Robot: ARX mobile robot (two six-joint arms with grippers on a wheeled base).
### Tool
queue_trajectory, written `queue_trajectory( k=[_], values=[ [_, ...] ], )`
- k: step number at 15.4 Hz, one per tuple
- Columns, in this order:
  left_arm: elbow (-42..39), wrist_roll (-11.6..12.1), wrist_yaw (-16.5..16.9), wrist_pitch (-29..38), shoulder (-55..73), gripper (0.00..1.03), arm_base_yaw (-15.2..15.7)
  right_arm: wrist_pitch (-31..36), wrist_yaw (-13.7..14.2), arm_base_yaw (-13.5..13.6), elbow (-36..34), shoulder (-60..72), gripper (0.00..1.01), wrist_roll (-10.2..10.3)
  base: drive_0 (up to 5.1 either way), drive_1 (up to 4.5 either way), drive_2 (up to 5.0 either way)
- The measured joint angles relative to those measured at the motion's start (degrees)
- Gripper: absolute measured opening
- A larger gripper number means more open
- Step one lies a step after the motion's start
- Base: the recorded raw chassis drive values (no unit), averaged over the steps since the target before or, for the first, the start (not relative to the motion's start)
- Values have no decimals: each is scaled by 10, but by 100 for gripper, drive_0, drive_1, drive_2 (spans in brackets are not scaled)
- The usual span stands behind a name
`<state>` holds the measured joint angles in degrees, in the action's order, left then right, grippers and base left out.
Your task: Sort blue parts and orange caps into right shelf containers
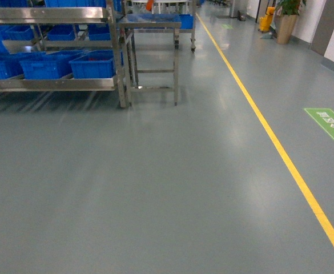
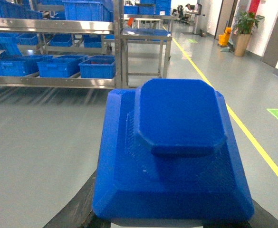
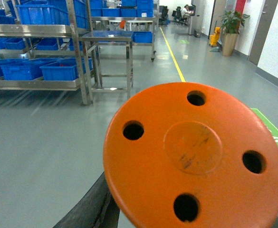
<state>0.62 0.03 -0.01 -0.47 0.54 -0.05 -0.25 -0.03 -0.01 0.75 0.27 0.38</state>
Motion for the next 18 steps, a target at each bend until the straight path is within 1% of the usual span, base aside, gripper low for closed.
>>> queue_trajectory(
  k=[18],
  values=[
    [0, 0, 0, 0, 0, 42, 0, -2, 0, 0, 0, 0, 45, 0, 3, 418, -411]
  ],
)
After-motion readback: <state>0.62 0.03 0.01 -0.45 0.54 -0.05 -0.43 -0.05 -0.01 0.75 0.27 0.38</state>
